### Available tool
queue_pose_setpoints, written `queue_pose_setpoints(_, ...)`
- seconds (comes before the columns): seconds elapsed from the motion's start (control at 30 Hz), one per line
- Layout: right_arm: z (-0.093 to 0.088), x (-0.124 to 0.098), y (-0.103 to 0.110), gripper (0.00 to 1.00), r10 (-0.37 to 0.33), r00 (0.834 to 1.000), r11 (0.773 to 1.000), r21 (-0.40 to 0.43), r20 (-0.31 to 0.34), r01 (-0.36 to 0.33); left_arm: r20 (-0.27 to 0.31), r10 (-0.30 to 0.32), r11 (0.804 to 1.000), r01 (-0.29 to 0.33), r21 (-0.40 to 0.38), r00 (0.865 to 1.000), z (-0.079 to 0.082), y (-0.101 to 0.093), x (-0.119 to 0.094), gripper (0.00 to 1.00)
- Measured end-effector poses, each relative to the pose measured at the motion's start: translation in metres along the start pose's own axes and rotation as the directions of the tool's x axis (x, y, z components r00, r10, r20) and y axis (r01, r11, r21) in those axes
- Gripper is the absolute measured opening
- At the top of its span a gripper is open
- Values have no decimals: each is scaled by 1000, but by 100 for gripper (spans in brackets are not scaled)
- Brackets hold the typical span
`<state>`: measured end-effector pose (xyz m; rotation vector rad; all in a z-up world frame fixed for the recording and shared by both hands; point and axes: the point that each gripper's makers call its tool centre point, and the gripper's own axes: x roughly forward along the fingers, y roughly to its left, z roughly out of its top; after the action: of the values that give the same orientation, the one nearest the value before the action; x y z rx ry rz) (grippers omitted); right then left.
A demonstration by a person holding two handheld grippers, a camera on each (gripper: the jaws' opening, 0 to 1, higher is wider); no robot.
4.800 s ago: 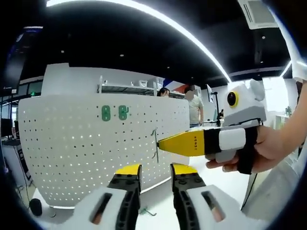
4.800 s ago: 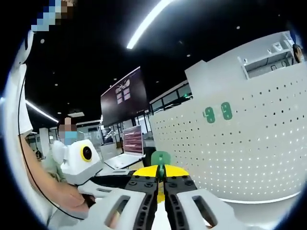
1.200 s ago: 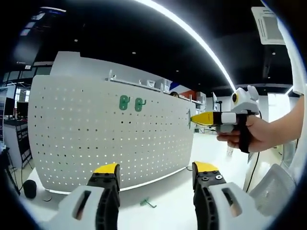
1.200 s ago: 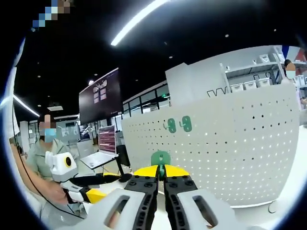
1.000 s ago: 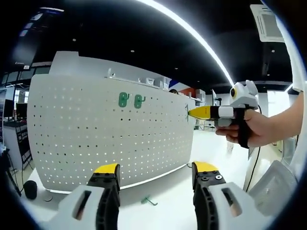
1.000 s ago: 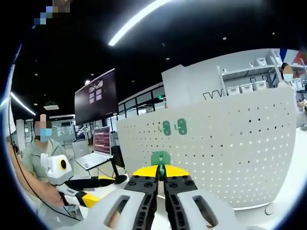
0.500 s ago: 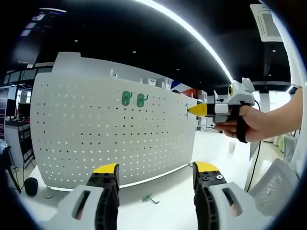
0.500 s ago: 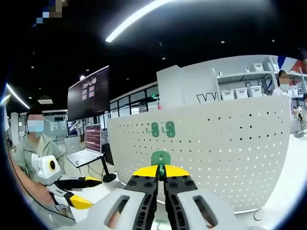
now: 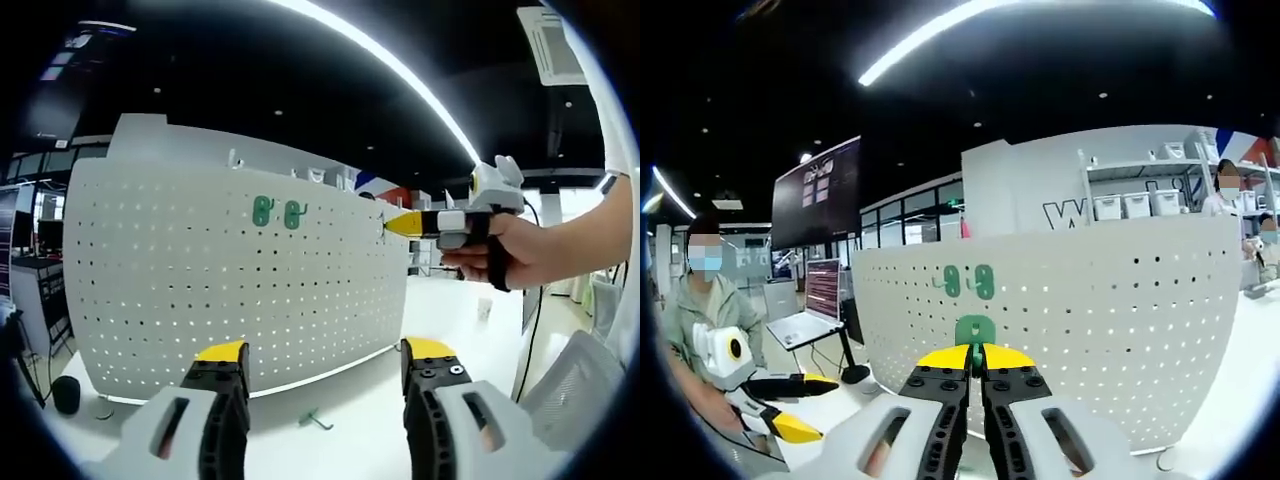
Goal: Insert the hook assembly into the mounting plate slot until the hook locks in place.
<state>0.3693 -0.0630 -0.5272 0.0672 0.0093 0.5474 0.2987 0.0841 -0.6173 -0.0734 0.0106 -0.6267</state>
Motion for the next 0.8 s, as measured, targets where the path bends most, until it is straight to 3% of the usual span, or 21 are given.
queue_pose_setpoints(0.5, 13, 22, -10, 1, -90, 996, 994, -67, 23, 92, -6, -5, 1000, 5, 13, 1000, -5, 1, 0, 62)
queue_pose_setpoints(0.57, 20, 32, -19, 1, -145, 989, 982, -113, 36, 148, -2, -4, 1000, 4, 9, 1000, -4, 1, 0, 62)
queue_pose_setpoints(0.67, 21, 37, -24, 1, -173, 984, 976, -129, 43, 177, -1, -3, 1000, 3, 12, 1000, -4, 2, 0, 62)
queue_pose_setpoints(0.7, 25, 38, -31, 1, -206, 976, 963, -162, 67, 214, 1, -5, 1000, 5, 13, 1000, -5, 1, 0, 62)
queue_pose_setpoints(0.8, 25, 44, -32, 1, -215, 974, 962, -158, 69, 223, -7, -3, 1000, 3, 28, 1000, -8, 3, 0, 62)
